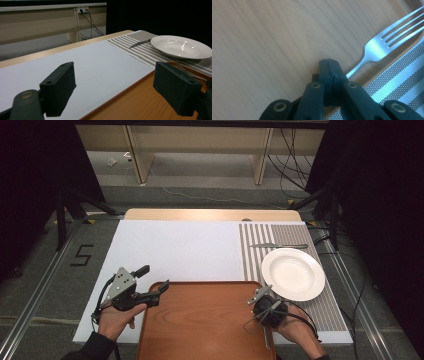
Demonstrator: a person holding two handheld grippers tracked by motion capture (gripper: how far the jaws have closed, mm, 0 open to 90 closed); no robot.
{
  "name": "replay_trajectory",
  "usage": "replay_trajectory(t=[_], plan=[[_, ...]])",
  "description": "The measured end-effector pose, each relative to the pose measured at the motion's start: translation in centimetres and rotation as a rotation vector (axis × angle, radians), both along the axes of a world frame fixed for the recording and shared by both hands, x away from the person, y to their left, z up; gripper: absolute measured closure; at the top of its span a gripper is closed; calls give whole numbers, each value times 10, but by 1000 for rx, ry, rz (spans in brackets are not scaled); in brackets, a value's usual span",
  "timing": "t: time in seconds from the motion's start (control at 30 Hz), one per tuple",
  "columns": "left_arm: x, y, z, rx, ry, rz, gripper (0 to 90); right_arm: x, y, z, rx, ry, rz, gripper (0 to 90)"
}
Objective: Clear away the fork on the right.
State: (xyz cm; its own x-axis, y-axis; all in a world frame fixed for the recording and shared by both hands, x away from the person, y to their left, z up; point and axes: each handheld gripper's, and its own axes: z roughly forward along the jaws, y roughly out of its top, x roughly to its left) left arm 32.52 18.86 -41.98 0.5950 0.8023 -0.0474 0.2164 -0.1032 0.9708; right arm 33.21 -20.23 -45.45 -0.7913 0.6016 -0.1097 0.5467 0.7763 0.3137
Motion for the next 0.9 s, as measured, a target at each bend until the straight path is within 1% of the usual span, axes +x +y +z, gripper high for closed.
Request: replay_trajectory(t=[0.07,0.13,0.17,0.23,0.3,0.37,0.4,0.47,0.5,0.53,0.57,0.6,0.67,0.83,0.9], plan=[[0,1,0,-6,0,-1,173,0,0,0,2,5,-8,900],[1,2,0,-12,1,5,172,1,-2,0,19,12,-13,880],[2,3,0,-13,2,9,172,1,-3,1,43,17,-14,868],[2,3,0,-14,2,13,172,2,-5,3,95,12,-20,835],[1,3,0,-12,0,11,172,2,-6,7,138,-4,-33,804],[1,1,0,-9,-1,6,172,2,-7,9,182,-28,-18,765],[1,1,0,-7,-1,5,172,1,-7,11,205,-41,-20,728],[0,1,1,-8,-3,3,172,0,-7,13,257,-74,-25,625],[0,1,1,-9,-3,4,172,0,-7,15,286,-86,-33,609],[0,1,1,-10,-3,5,172,0,-6,18,339,-108,-46,547],[0,1,0,-9,-2,6,172,0,-6,18,339,-108,-46,547],[0,1,0,-10,-1,6,172,0,-6,20,366,-121,-55,504],[0,1,0,-7,-3,4,172,0,-7,23,417,-137,-74,448],[0,1,1,-7,-4,2,172,-1,-8,28,513,-174,-103,369],[0,1,1,-7,-3,3,172,-2,-8,30,544,-195,-109,348]])
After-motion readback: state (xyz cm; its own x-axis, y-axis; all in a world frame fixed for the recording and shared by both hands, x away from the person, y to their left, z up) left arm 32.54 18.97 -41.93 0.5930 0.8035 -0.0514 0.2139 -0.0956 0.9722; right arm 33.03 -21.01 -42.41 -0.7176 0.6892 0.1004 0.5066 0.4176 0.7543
